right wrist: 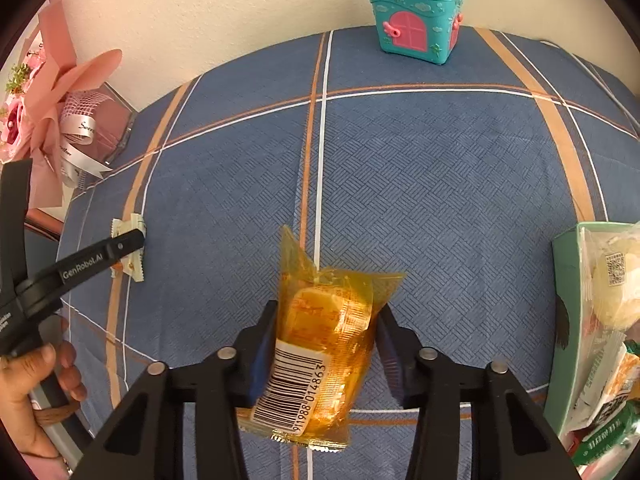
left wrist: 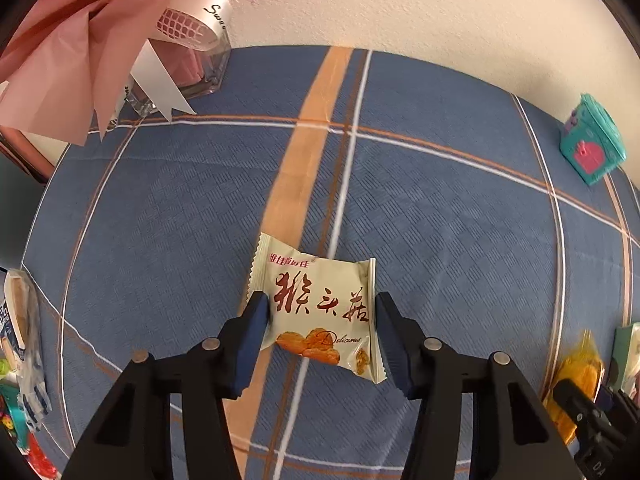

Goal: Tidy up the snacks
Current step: 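Carry the biscuit packet and orange cake pack over the white tray with both tools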

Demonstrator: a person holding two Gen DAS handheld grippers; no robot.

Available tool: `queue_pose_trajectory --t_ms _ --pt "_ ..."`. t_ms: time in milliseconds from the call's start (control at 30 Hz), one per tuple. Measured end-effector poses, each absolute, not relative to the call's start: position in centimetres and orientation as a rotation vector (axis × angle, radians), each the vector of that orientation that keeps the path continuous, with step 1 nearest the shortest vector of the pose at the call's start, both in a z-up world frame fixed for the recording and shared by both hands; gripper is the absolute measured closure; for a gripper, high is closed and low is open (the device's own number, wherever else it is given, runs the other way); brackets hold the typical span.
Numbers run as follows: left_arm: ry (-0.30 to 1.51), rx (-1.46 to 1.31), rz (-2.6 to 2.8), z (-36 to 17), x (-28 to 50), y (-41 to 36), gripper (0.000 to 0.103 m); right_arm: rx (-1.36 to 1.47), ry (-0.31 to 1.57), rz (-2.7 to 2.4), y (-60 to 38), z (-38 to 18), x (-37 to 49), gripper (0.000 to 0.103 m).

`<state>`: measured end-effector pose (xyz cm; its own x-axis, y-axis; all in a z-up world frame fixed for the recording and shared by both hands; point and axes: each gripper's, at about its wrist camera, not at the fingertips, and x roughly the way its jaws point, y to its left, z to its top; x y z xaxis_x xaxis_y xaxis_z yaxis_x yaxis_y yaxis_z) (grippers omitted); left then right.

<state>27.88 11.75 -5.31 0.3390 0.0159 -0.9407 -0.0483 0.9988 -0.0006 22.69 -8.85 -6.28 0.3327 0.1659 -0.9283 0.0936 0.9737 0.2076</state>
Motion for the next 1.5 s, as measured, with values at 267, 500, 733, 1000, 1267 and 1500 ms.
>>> queue_pose_trajectory --t_ms 267,500,733,1000,1267,1500 --pt "1.208 -0.105 0.029 -3.2 25.3 10.7 0.048 0.238 1.218 0.049 -9.8 -4.3 20.9 0.057" --pt "1.156 -0.166 -0.02 0.4 22.3 8.3 0.048 0.203 1.189 0.035 -10.3 -1.7 18.6 0.057" --pt "1.101 -0.23 -0.084 3.0 18.3 5.7 0.048 0.195 1.146 0.031 -11.5 0.5 15.1 0.057" --pt "1.04 -0.284 -0.148 5.8 13.9 1.8 0.048 0.177 1.085 0.012 -13.4 2.7 11.1 0.057" --pt "0.98 -0.287 -0.253 7.4 10.8 -4.3 0.048 0.166 1.031 -0.06 -17.9 4.4 7.7 0.057" --pt "0.996 -0.164 -0.381 6.4 9.2 -11.2 0.048 0.191 1.032 -0.238 -25.3 4.5 5.6 0.057"
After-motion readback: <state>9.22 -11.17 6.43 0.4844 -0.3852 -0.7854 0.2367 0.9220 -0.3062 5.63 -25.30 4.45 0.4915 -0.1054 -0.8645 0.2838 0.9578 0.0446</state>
